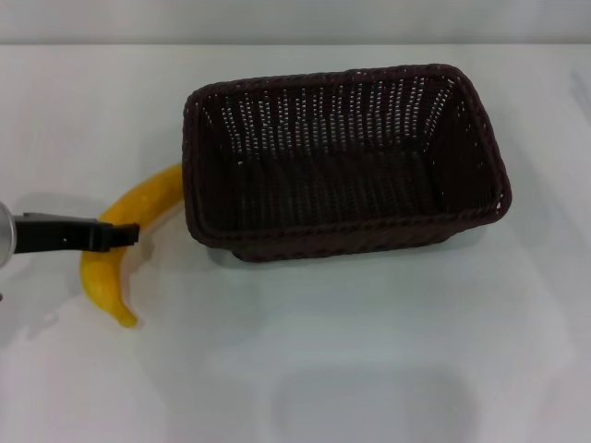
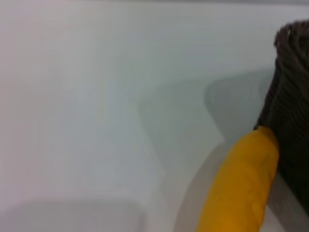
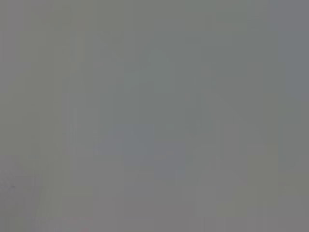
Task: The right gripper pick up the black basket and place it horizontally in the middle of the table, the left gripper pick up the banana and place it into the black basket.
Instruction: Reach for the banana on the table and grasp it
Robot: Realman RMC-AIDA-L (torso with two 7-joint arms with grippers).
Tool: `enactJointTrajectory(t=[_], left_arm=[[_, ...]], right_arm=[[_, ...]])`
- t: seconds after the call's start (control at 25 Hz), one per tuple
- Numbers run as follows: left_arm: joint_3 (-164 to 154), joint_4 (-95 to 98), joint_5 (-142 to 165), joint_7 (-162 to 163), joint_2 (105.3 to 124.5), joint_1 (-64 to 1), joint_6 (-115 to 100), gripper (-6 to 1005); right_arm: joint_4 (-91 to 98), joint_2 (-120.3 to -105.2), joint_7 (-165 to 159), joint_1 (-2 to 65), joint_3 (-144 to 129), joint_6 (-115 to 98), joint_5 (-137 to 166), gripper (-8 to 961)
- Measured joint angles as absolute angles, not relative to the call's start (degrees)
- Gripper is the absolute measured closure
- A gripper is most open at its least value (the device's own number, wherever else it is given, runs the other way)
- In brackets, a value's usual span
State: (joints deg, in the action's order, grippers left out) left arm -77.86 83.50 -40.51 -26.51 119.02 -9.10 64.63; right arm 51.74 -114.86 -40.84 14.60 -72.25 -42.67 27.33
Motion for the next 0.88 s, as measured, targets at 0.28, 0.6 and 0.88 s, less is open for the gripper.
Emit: enactJointTrajectory(t=[0.28, 0.6, 0.88], left_arm=[[-77.86, 84.72, -39.97, -24.98, 119.09, -8.36, 62.38, 461], [-77.53, 87.04, -40.59, -24.00, 119.22, -7.25, 58.63, 463], [-77.81, 91.94, -40.25, -21.84, 119.37, -3.68, 52.34, 465]], right_arm=[[51.77, -114.87, -40.87, 14.59, -72.10, -42.66, 27.27, 300], [51.07, -114.87, -40.82, 14.41, -71.46, -42.69, 27.11, 302], [50.44, -114.83, -40.78, 14.18, -70.73, -43.44, 26.92, 305]])
